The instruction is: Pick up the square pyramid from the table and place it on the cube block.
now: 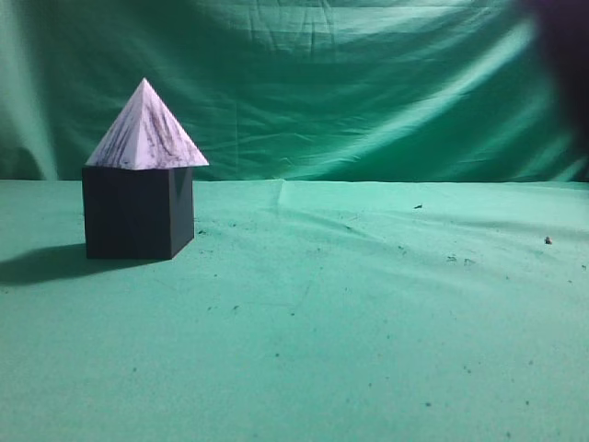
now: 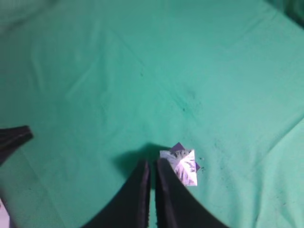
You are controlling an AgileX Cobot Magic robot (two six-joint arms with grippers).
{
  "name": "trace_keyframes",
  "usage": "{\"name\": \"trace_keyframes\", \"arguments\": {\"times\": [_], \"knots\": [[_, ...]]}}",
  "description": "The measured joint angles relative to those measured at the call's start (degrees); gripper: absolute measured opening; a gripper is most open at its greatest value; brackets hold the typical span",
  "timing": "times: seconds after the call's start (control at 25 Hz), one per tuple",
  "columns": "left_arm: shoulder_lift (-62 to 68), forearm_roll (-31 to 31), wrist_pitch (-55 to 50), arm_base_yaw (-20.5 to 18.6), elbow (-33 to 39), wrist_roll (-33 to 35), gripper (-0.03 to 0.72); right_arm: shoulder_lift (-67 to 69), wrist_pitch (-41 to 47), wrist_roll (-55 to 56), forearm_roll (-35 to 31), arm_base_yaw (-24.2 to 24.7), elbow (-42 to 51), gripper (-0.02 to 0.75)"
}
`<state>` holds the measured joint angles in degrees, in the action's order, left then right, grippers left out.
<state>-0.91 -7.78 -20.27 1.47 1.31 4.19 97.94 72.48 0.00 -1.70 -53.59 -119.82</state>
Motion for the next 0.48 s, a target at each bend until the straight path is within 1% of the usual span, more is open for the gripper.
{"name": "trace_keyframes", "arguments": {"times": [0.12, 0.24, 0.4, 0.48], "knots": [[0.0, 1.16, 0.0, 0.0, 0.0, 0.0, 0.0, -5.79, 0.68, -0.07, 0.11, 0.0, 1.0, 0.0], [0.0, 1.25, 0.0, 0.0, 0.0, 0.0, 0.0, -13.3, 1.23, -0.17, 0.84, 0.0, 6.18, 0.0], [0.0, 1.25, 0.0, 0.0, 0.0, 0.0, 0.0, -25.3, 0.8, 0.03, 0.93, 0.0, 21.13, 0.0], [0.0, 1.37, 0.0, 0.0, 0.0, 0.0, 0.0, -31.09, -0.6, 0.03, 0.93, 0.0, 30.12, 0.0]]}}
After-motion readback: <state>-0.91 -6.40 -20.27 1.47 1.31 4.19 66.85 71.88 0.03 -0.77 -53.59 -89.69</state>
